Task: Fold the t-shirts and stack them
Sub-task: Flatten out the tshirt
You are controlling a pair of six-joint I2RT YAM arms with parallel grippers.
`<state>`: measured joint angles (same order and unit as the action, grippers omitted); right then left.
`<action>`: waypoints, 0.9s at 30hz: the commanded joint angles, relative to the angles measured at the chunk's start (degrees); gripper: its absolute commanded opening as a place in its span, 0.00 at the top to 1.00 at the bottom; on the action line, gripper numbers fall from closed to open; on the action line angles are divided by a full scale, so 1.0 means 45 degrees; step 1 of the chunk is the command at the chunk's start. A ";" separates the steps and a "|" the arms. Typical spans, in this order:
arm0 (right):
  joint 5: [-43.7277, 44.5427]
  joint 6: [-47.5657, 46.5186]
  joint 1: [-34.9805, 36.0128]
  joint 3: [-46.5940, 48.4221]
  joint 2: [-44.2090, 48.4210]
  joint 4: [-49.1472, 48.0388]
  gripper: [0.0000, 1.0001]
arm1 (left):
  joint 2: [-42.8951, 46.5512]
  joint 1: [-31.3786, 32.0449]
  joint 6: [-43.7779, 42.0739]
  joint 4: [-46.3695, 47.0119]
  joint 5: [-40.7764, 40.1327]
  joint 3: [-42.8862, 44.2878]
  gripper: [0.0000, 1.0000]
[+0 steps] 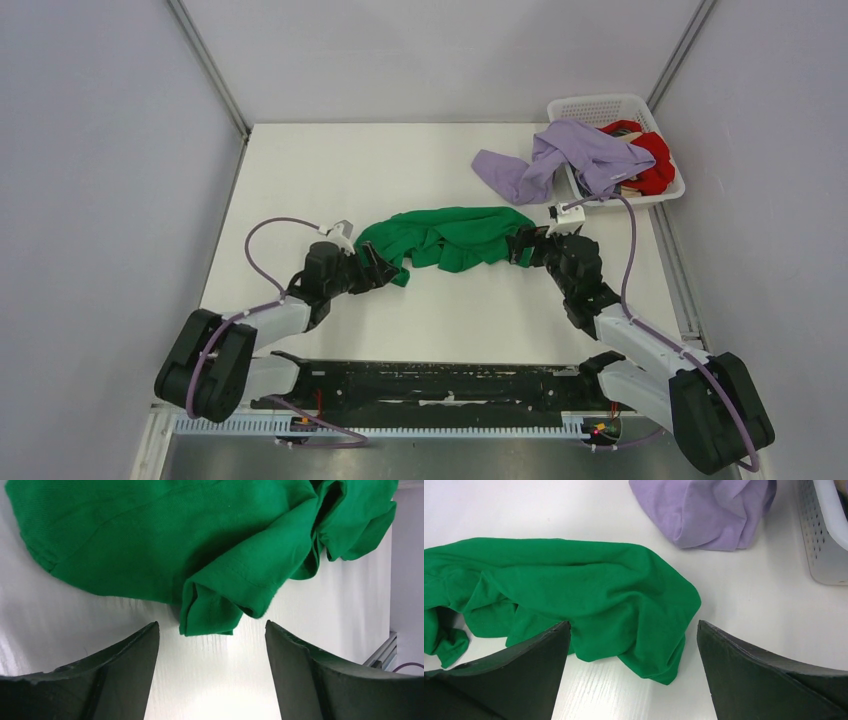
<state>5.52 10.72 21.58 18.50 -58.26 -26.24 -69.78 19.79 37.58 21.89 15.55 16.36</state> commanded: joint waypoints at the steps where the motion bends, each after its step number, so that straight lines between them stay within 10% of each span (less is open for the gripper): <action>1: -0.0042 0.0114 0.0028 -0.0088 -0.0015 -0.0615 0.02 | -0.1047 0.0173 0.0475 0.1908 0.0468 0.0487 0.22; 16: 0.0724 -0.0404 0.0599 0.0452 -0.0592 0.0579 0.02 | -0.1426 0.0521 0.1147 0.2088 0.0644 0.0417 0.98; 27: 0.4062 0.0183 0.2127 0.0598 -0.2595 0.1432 0.02 | 0.3550 0.0619 -0.0208 -0.4489 -0.2162 0.1100 0.98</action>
<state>14.94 10.13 30.46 19.09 -67.09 -20.88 -61.25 22.35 40.47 13.85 13.02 18.74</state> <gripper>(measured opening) 0.979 0.052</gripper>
